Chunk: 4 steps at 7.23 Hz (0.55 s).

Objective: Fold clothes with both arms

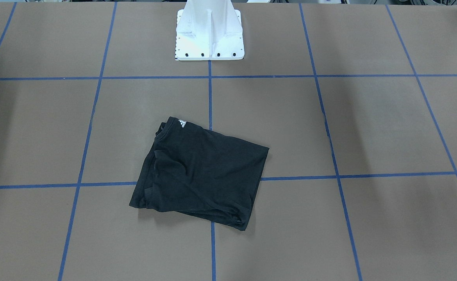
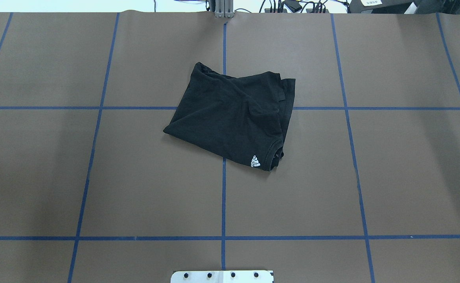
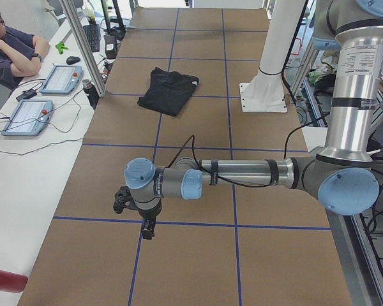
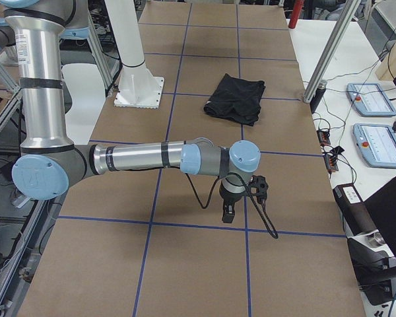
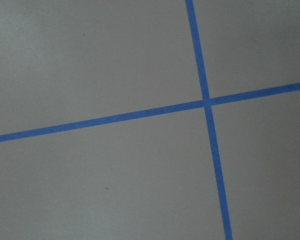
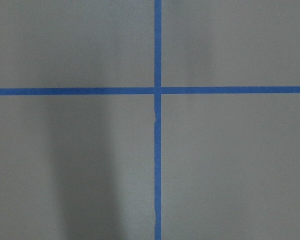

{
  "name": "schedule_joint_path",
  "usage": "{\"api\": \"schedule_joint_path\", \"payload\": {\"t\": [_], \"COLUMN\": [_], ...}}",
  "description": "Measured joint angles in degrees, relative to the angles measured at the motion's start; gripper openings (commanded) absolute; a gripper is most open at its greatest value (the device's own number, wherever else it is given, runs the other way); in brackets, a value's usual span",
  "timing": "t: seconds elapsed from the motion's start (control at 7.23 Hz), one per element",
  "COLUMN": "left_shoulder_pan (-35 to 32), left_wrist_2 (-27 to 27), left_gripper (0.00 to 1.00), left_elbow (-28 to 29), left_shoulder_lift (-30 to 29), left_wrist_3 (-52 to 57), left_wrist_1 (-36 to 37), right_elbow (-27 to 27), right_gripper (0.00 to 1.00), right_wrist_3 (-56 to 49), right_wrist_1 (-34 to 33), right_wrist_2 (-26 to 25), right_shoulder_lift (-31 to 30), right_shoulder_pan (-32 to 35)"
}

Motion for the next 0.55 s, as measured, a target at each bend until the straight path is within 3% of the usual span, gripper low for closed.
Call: {"api": "schedule_joint_path", "payload": {"t": [0.55], "left_shoulder_pan": [0.0], "left_wrist_2": [-2.8], "left_gripper": [1.0], "left_elbow": [-1.4], "left_shoulder_lift": [-0.1], "left_wrist_3": [-1.1], "left_wrist_1": [-0.1], "right_elbow": [0.0], "right_gripper": [1.0], "right_wrist_3": [0.5], "right_wrist_1": [0.0], "right_wrist_2": [-0.3], "right_shoulder_lift": [0.1], "right_shoulder_pan": [0.0]}}
